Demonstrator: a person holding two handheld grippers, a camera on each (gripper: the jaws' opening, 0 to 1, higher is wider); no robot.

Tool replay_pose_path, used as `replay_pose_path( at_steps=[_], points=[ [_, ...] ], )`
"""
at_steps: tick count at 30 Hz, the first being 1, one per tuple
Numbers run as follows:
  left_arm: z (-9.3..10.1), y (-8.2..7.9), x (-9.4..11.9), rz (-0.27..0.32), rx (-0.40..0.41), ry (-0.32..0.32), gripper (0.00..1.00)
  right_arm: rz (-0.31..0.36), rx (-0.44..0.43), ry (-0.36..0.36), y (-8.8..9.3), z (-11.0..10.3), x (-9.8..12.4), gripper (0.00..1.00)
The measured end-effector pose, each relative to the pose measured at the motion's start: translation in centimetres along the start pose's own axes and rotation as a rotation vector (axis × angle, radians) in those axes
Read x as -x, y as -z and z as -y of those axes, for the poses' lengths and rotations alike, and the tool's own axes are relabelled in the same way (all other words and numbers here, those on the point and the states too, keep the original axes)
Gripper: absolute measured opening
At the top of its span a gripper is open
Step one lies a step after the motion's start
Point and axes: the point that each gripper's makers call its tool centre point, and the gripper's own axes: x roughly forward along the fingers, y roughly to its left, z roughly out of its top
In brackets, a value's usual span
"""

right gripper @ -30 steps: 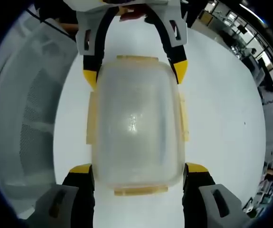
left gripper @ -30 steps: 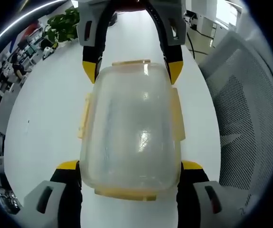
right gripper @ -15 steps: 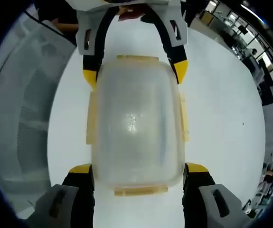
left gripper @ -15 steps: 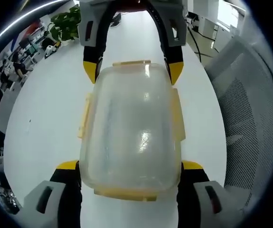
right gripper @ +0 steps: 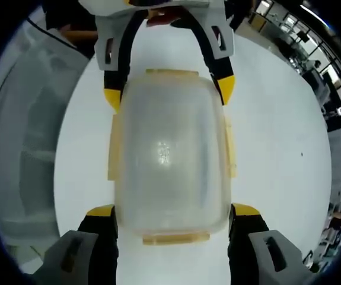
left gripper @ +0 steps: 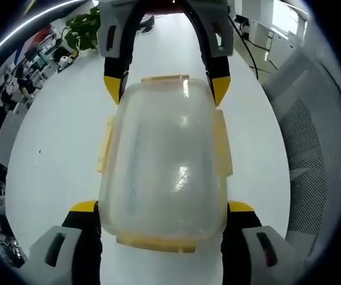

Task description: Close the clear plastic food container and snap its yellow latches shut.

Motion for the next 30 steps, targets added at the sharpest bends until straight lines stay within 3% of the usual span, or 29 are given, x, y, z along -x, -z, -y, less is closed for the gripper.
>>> replay_pose_path(
  at_steps=[30],
  points=[
    [-1.2, -0.1, -0.2, 0.012, 0.003, -0.013, 0.85, 0.024, 0.001, 0.019, 0.1, 1.2, 0.0, 0.77]
  ],
)
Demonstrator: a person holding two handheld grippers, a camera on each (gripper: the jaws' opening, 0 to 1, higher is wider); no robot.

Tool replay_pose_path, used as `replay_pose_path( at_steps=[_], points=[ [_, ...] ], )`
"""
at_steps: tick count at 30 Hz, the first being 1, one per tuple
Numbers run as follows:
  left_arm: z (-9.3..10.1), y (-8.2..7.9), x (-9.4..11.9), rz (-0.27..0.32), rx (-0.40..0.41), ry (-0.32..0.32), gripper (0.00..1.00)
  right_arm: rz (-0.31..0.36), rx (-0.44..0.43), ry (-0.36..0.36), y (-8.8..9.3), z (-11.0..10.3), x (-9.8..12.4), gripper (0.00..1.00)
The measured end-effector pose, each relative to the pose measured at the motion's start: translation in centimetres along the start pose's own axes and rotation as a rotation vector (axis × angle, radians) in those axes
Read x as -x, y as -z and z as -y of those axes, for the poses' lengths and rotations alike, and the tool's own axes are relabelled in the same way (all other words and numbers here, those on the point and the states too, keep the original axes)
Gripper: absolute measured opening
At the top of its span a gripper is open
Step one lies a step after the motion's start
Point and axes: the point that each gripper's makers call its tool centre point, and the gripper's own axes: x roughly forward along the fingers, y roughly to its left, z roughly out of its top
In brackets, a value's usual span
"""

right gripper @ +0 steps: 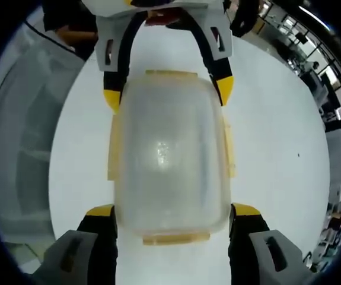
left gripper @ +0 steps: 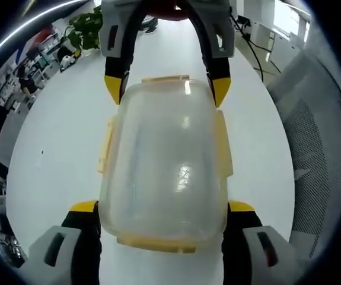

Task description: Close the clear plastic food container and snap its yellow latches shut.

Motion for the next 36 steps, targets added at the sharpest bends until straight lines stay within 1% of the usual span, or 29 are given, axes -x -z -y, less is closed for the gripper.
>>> replay_pose_path(
  at_steps=[3, 4, 6, 8, 10, 11, 13, 14, 18, 21, 24, 28, 31, 34, 36],
  points=[
    [0.0, 0.0, 0.1, 0.013, 0.002, -0.004, 0.86, 0.008, -0.008, 0.013, 0.0, 0.0, 0.1, 0.78],
    [0.0, 0.0, 0.1, 0.014, 0.008, -0.003, 0.86, 0.022, -0.019, 0.019, -0.2, 0.0, 0.1, 0.80],
    [0.3, -0.1, 0.2, 0.021, 0.020, 0.003, 0.88, 0.034, -0.041, 0.010, -0.2, -0.3, 0.3, 0.82],
    [0.4, -0.2, 0.3, 0.030, 0.016, -0.001, 0.91, 0.045, -0.045, 0.025, -0.2, -0.1, 0.4, 0.83],
    [0.4, -0.2, 0.4, 0.033, 0.017, -0.008, 0.93, 0.050, -0.056, 0.034, 0.0, -0.1, 0.5, 0.86],
    [0.4, -0.3, 0.6, 0.042, 0.025, -0.013, 0.95, 0.055, -0.063, 0.047, 0.1, 0.0, 0.6, 0.88],
    [0.3, -0.5, 0.7, 0.051, 0.038, -0.019, 0.96, 0.055, -0.073, 0.051, 0.2, -0.1, 0.6, 0.90],
    [0.3, -0.7, 0.9, 0.063, 0.051, -0.021, 0.96, 0.056, -0.076, 0.055, 0.3, -0.2, 0.7, 0.90],
    [0.3, -1.0, 1.4, 0.077, 0.051, -0.038, 0.97, 0.059, -0.089, 0.062, 0.5, -0.5, 1.1, 0.90],
    [0.4, -1.2, 1.8, 0.093, 0.070, -0.047, 0.97, 0.067, -0.106, 0.077, 0.5, -0.6, 1.4, 0.90],
    [0.6, -1.1, 2.1, 0.102, 0.089, -0.055, 0.97, 0.079, -0.120, 0.097, 0.4, -0.6, 1.7, 0.92],
    [1.0, -0.9, 2.4, 0.122, 0.126, -0.065, 0.97, 0.094, -0.145, 0.110, 0.5, -1.0, 1.9, 0.92],
    [1.3, -0.4, 2.7, 0.128, 0.151, -0.080, 0.97, 0.110, -0.181, 0.120, 0.5, -1.2, 2.1, 0.92],
    [1.6, -0.5, 3.1, 0.150, 0.185, -0.087, 0.97, 0.119, -0.205, 0.128, 0.8, -1.6, 2.4, 0.92],
    [1.6, -0.5, 3.4, 0.160, 0.192, -0.100, 0.97, 0.126, -0.214, 0.133, 0.9, -1.7, 2.6, 0.92]
  ],
)
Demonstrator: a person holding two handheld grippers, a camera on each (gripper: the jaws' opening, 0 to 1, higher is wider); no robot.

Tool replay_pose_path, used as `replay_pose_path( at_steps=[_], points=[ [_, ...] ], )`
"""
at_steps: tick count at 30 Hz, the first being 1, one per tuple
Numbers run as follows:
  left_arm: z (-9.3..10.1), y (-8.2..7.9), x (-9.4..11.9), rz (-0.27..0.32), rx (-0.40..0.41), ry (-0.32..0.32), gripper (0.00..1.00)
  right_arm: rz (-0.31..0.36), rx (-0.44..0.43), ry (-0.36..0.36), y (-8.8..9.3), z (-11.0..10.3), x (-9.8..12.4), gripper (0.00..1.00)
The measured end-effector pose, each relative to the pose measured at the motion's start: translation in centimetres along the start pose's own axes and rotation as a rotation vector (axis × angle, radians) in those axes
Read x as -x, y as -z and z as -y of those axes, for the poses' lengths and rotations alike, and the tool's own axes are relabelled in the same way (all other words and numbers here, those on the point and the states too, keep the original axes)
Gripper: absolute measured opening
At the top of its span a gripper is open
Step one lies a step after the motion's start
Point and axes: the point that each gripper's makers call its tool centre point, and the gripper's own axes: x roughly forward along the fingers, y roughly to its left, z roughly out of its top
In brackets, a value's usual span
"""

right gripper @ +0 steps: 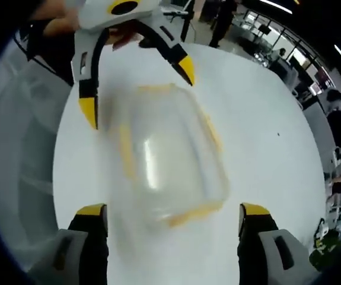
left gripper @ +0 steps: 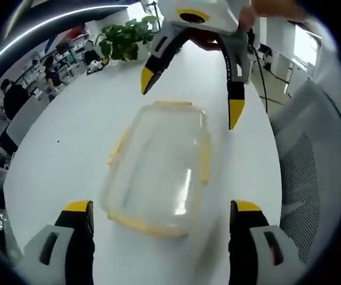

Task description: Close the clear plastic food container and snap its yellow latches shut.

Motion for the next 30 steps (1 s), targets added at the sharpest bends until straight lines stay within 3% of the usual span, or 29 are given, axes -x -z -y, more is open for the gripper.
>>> replay_pose_path(
  at_steps=[14, 30],
  points=[
    [0.7, -0.6, 1.6, 0.075, 0.093, -0.058, 0.96, 0.076, -0.156, 0.043, 0.3, -1.1, 1.7, 0.91],
    [2.8, 1.7, 3.7, 0.101, 0.208, -0.084, 0.96, 0.147, -0.253, 0.067, 0.5, -3.4, 2.9, 0.89]
  ],
)
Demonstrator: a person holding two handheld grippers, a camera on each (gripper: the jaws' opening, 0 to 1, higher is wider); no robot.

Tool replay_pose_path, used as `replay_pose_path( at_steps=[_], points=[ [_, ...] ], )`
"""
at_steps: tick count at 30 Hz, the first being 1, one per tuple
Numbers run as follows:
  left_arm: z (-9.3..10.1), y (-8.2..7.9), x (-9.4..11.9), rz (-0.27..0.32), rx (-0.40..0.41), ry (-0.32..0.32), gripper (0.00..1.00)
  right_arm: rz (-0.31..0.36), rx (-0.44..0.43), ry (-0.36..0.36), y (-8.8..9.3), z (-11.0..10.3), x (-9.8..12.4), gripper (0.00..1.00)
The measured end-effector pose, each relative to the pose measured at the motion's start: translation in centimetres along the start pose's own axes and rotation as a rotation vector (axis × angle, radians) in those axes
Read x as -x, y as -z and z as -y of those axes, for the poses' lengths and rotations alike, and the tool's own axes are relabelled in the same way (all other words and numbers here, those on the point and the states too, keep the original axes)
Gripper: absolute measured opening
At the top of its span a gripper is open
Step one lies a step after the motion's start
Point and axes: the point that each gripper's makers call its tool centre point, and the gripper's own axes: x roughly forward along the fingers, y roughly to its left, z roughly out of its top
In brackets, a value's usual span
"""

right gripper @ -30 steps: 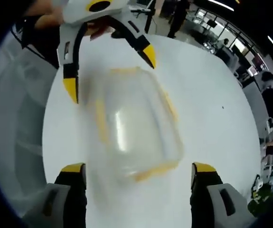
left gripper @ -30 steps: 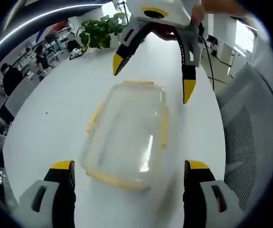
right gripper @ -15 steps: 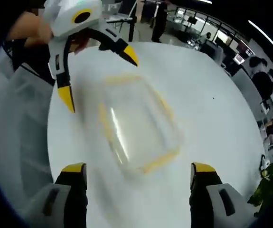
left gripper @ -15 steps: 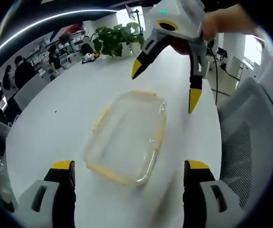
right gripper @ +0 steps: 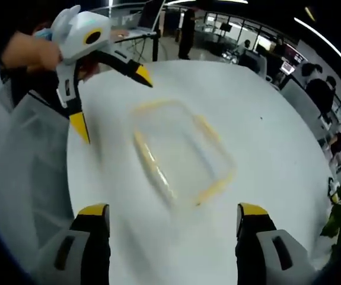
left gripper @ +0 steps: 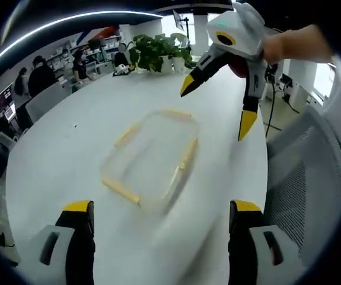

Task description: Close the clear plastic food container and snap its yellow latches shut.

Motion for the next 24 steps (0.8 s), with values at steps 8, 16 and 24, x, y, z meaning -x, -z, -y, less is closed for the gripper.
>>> replay_pose_path(
  at_steps=[8, 16, 24],
  points=[
    [0.8, 1.6, 1.2, 0.009, 0.035, -0.003, 0.96, 0.028, -0.023, 0.025, 0.4, -1.0, 0.7, 0.88],
    [1.5, 2.5, 2.5, 0.044, 0.066, -0.012, 0.96, 0.081, -0.054, 0.066, 0.7, -1.7, 1.4, 0.88],
    [1.6, 3.9, 3.6, 0.054, 0.104, -0.031, 0.98, 0.118, -0.085, 0.078, 1.4, -2.8, 2.3, 0.87]
  ],
)
